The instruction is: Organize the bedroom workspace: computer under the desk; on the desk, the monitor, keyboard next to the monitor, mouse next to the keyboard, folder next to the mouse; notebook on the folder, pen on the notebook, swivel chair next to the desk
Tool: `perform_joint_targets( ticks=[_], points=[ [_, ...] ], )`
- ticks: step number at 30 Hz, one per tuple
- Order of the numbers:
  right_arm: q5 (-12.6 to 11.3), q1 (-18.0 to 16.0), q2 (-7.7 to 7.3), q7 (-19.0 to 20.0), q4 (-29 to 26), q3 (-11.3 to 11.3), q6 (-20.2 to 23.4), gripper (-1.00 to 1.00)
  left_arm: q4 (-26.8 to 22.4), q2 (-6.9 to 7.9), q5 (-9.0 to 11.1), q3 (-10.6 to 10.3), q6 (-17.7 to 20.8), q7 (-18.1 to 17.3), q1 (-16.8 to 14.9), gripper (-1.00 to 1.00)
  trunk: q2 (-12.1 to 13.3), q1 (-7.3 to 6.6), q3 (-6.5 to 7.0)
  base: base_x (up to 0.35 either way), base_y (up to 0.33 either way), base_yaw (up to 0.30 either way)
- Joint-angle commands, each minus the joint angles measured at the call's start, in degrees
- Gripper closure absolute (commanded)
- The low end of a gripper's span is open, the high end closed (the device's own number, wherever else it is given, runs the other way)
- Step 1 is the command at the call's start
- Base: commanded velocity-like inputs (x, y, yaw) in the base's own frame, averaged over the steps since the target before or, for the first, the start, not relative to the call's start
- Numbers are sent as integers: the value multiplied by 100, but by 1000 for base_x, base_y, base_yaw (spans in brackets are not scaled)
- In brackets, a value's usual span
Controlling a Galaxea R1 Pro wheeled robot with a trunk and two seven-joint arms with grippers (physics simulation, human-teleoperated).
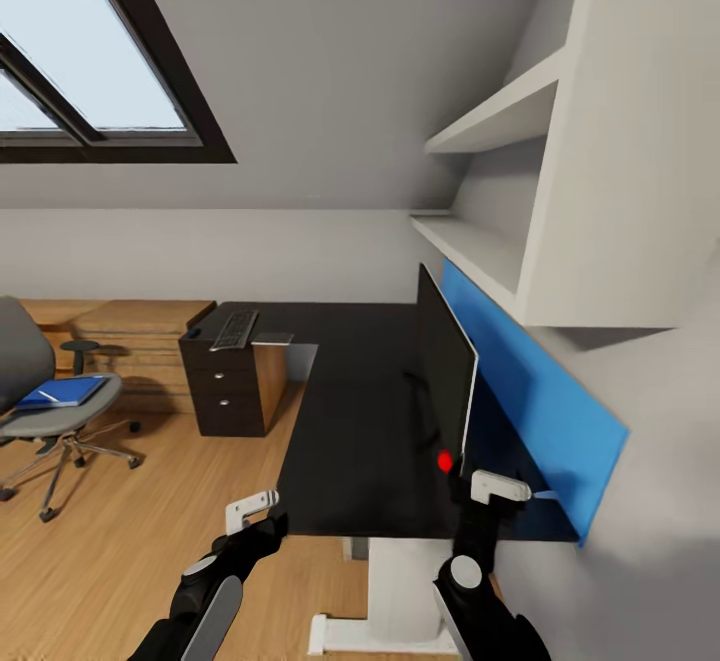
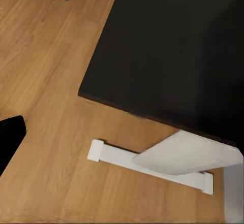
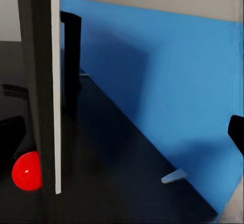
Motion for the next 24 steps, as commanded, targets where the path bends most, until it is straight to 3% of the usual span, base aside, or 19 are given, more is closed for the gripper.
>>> perform_joint_targets(
  ticks=[1,10,16,20,24],
  points=[
    [15,-6,0,-21,5,7,-9,-100,-9,1,54,-8,11,51,-5,-100,-9,-2,-10,-335,5,0],
    [-21,-6,33,142,7,51,10,-100,-263,39,62,35,62,43,-5,-100,-9,-2,-10,-334,91,0],
    [-24,-6,35,300,408,274,-193,-100,-265,51,60,32,152,52,-5,-100,-9,-2,-10,-298,189,0],
    [-31,-6,39,428,597,300,-289,-100,156,163,47,24,166,54,-5,-100,-9,-2,-10,-259,234,0],
    [-84,-6,108,809,885,294,-300,-100,1207,237,31,19,108,36,-5,-100,-9,-2,-10,-220,264,0]
  ],
)
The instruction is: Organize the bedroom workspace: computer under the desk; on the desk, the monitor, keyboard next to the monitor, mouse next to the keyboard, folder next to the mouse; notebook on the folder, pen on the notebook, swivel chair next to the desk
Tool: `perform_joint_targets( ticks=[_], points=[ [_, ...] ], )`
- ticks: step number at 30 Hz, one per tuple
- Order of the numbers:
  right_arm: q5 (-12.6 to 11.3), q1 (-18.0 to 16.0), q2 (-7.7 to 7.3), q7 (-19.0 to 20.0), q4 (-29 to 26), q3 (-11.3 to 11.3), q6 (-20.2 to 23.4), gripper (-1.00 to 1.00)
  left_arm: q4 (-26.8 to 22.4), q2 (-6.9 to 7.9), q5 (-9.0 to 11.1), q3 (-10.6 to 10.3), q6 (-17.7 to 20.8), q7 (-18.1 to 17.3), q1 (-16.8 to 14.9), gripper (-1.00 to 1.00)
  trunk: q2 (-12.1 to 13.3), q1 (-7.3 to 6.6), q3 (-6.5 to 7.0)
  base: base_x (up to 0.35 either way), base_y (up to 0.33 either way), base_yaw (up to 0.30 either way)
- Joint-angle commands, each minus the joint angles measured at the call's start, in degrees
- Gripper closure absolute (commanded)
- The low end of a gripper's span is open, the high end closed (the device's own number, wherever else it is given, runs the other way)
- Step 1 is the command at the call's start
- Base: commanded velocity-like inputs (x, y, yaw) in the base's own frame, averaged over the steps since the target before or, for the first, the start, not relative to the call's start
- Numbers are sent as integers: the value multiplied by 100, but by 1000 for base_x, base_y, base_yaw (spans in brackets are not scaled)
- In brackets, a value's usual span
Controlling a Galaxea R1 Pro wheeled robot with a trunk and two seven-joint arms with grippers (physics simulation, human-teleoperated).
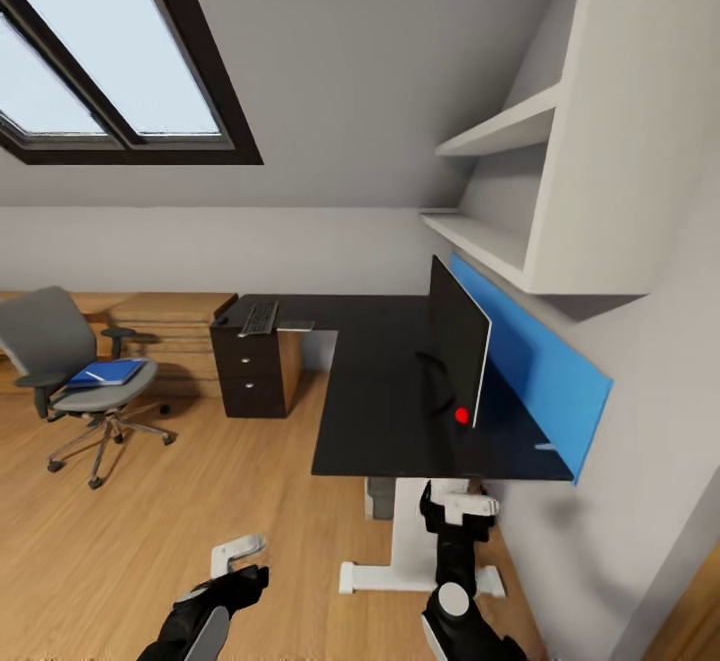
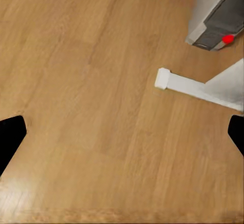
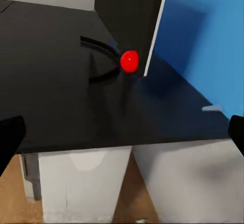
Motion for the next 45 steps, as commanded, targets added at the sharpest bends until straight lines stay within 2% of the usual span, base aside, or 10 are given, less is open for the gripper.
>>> perform_joint_targets(
  ticks=[1,3,7,10,12,16,19,22,29,45],
  points=[
    [-11,-6,21,49,57,0,6,-100,167,13,53,-25,-5,59,-6,-100,-10,0,-10,-178,287,0],
    [-163,-8,52,246,186,-10,15,-100,462,18,47,-28,-17,60,-6,-100,-10,0,-10,-144,296,0],
    [-833,-12,82,981,737,-28,28,-100,1030,11,34,-108,-116,62,-6,-100,-10,0,-10,-60,315,0],
    [-1419,-12,68,1800,1439,-46,26,-100,1550,15,35,-345,-507,60,-6,-100,-10,0,-10,-21,326,0],
    [-1594,-11,47,2158,1788,-53,5,-100,1906,14,40,-492,-868,55,-6,-100,-10,0,-10,-9,332,0],
    [-1729,-8,-7,2479,2291,-54,-124,-100,2545,1,40,-777,-1691,-38,-6,-100,-10,0,-10,-4,335,0],
    [-1789,-6,-128,2597,3665,-55,-1243,-100,3162,-32,53,-1013,-2706,-358,-6,-100,-10,0,-10,-1,337,0],
    [-1801,-6,-86,2611,3942,-20,-1695,-100,3423,-106,57,-1063,-2842,-504,-6,-100,-10,0,-10,0,337,0],
    [-1795,-6,-70,2611,3971,-36,-1776,-100,3641,-261,58,-1080,-2848,-526,-6,-100,-10,0,-10,16,283,0],
    [-1797,-6,-86,2608,3980,-51,-1785,-100,3753,-311,78,-1066,-2860,-526,-6,-100,-10,0,-10,58,169,0]
  ],
)
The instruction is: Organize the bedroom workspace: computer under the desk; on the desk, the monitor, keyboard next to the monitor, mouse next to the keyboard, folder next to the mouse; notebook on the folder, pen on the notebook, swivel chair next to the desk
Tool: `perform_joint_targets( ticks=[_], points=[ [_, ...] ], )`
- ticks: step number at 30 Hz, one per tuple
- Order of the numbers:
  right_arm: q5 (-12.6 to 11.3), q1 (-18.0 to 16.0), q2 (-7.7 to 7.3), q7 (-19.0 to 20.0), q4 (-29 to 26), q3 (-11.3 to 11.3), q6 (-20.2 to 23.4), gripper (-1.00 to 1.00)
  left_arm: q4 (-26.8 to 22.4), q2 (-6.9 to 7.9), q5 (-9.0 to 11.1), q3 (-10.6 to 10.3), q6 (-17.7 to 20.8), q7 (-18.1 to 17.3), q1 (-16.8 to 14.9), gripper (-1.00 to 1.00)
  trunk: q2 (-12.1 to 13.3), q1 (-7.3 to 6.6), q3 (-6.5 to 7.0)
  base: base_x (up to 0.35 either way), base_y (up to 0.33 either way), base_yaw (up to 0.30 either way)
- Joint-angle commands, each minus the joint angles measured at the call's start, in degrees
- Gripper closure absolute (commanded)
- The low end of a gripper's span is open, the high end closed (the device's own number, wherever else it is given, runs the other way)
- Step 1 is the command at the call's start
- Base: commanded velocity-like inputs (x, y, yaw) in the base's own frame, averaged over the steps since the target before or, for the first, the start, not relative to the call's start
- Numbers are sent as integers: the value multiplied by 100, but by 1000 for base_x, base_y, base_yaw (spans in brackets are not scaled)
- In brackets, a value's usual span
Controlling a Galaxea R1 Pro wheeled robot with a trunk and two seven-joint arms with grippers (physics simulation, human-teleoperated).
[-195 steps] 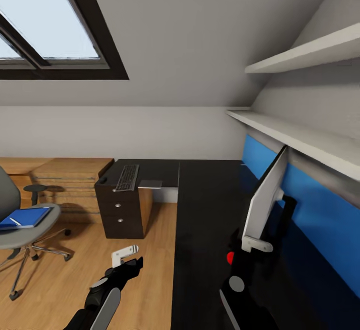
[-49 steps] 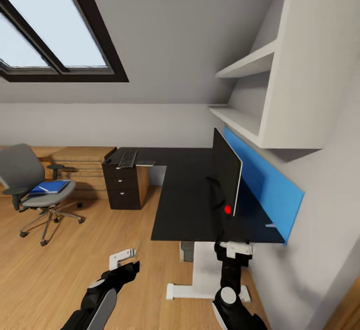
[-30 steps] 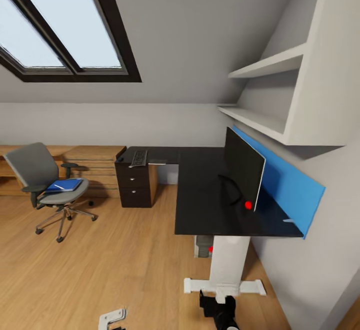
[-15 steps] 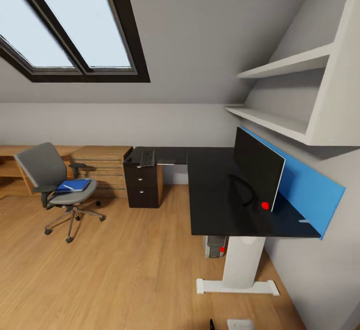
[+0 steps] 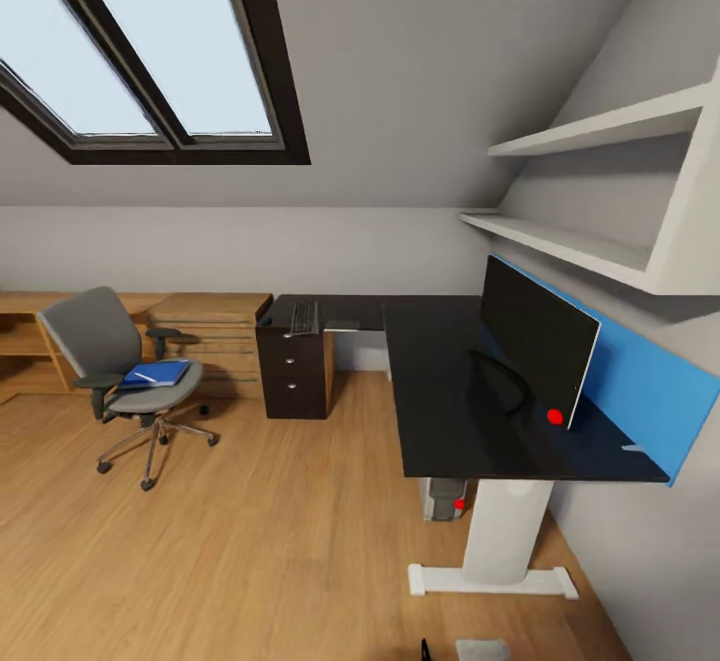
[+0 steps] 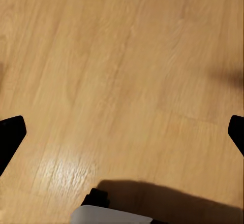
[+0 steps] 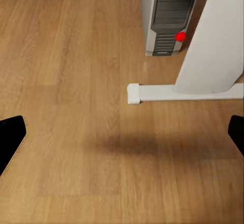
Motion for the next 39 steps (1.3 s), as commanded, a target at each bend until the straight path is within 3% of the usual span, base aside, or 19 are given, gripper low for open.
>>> perform_joint_targets(
  ticks=[1,18,27,39],
  points=[
    [-47,-6,0,-28,6,52,-20,-100,32,4,59,-51,-23,38,-6,-100,-8,4,-10,205,282,0],
    [1,-6,-1,-25,7,81,-20,-100,145,1,60,-54,-254,38,-6,-100,-8,4,-10,254,248,0],
    [0,-6,7,-25,8,85,-20,-100,155,1,60,-48,-263,38,-6,-100,353,-194,152,266,233,0],
    [12,-6,-7,-20,6,90,-16,-100,303,-7,43,-64,-262,38,-6,-100,353,-194,152,267,232,0]
  ],
)
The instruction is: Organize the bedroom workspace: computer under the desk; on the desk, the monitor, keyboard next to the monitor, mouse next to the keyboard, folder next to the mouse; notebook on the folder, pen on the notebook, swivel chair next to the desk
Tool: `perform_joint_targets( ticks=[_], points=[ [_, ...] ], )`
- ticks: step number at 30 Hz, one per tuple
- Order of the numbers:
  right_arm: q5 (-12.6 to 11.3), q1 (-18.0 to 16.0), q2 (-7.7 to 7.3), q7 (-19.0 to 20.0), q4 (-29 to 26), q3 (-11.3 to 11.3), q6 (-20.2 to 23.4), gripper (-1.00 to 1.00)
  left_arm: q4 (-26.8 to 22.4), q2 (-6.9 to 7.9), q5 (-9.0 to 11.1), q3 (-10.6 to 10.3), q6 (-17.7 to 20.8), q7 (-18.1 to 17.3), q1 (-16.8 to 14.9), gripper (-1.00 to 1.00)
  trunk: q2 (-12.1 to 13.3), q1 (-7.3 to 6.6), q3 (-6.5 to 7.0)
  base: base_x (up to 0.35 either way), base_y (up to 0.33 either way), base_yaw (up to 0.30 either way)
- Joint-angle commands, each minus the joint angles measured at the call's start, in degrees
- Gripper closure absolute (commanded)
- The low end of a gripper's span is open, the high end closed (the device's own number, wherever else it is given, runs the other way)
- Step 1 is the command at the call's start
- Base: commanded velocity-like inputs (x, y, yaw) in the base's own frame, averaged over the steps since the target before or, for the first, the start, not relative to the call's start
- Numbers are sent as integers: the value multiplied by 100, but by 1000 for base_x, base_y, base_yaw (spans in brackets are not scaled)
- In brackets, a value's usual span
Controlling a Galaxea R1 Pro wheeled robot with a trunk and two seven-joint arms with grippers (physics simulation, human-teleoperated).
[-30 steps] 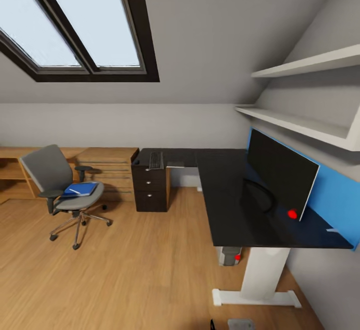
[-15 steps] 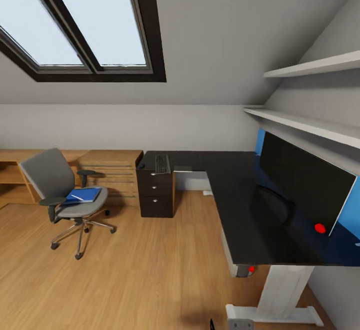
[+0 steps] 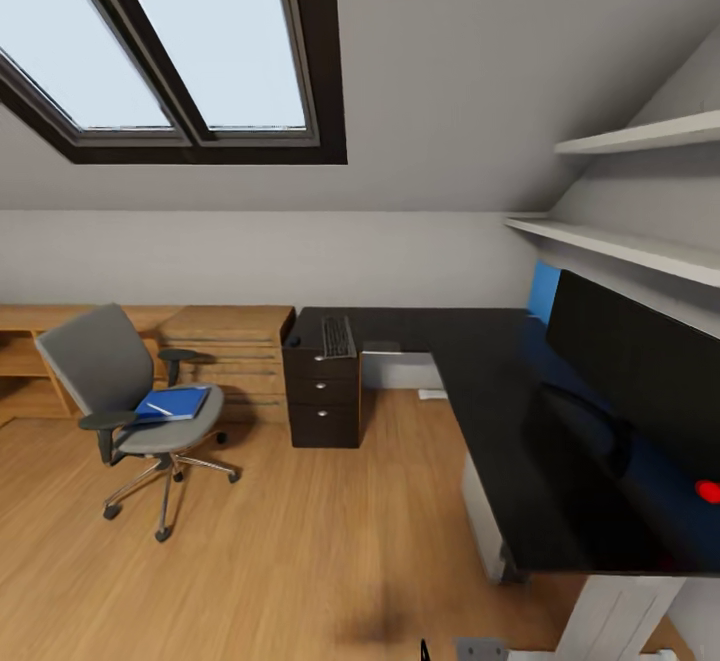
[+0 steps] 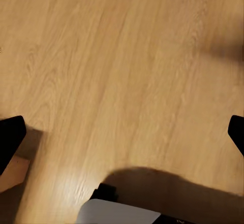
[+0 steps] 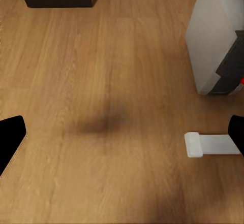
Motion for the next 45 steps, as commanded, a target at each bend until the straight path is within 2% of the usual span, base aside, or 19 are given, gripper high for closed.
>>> perform_joint_targets(
  ticks=[1,16,36,40,41,43,44,45],
  points=[
    [-46,-6,-1,-27,5,51,-20,-100,2,4,61,-49,-30,33,-6,-100,-8,5,-10,267,232,0],
    [-35,-6,-7,-33,5,42,-24,-100,2,4,60,-48,-31,33,-6,-100,-8,5,-10,270,223,0],
    [-38,-6,-3,-34,5,44,-24,-100,5,8,75,-42,-29,33,-6,-100,-8,5,-10,324,33,0],
    [-32,-6,8,-42,-355,44,-379,-100,-654,26,83,-37,17,-43,-9,-100,-8,5,-10,328,136,0],
    [-807,-424,30,-66,-1975,-134,783,-100,-3971,235,80,931,2316,114,-12,-100,-8,5,-10,328,8,0],
    [-1531,-652,24,-51,-2392,-184,1401,-100,-4569,242,86,1156,2809,123,-12,-100,-8,5,-10,328,4,0],
    [-1734,-705,22,-48,-2500,-191,1555,-100,-4660,243,90,1184,2893,124,-11,-100,-8,5,-10,328,3,0],
    [-2163,-814,16,-39,-2710,-204,1849,-100,-4798,243,92,1226,3024,126,-12,-100,-8,5,-10,328,2,0]
  ],
)
